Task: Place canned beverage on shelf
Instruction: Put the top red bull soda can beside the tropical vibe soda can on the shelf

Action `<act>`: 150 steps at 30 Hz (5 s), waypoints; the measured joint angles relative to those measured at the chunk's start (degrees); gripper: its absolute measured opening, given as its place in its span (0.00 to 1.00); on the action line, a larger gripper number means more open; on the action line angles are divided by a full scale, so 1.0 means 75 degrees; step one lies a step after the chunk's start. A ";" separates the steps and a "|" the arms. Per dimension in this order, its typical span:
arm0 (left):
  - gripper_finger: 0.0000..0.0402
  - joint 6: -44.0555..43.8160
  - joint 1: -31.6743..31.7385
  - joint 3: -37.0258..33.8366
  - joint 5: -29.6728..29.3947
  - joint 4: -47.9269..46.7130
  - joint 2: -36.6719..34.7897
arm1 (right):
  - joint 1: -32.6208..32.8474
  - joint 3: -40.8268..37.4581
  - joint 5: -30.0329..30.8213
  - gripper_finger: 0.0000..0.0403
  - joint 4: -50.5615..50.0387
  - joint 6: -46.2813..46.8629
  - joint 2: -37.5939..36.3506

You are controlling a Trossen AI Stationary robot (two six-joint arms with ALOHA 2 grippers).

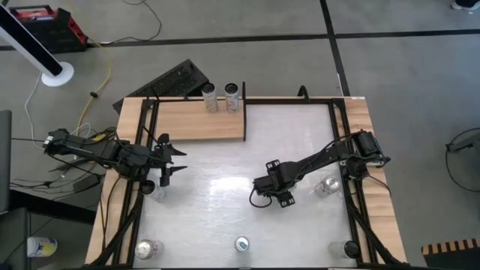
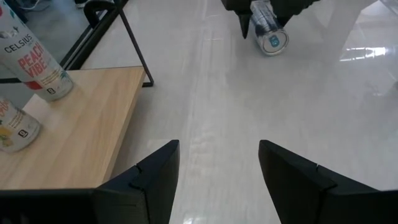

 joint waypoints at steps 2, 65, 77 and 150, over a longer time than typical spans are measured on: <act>0.51 0.0000 0.0000 0.0000 0.0000 0.0000 0.0000 | -0.0062 -0.0093 -0.0004 0.91 0.0026 -0.0016 -0.0008; 0.51 0.0000 0.0002 0.0000 -0.0002 -0.0001 0.0000 | -0.0461 0.0480 -0.0794 0.73 -0.0583 0.0207 0.0030; 0.51 0.0000 0.0003 -0.0003 -0.0003 0.0000 0.0000 | -0.0563 0.0488 -0.0797 0.73 -0.0486 0.0206 0.0016; 0.51 -0.0029 0.0000 -0.0003 -0.0003 -0.0003 0.0003 | -0.0653 0.0506 -0.0163 0.70 0.0655 0.0235 -0.0013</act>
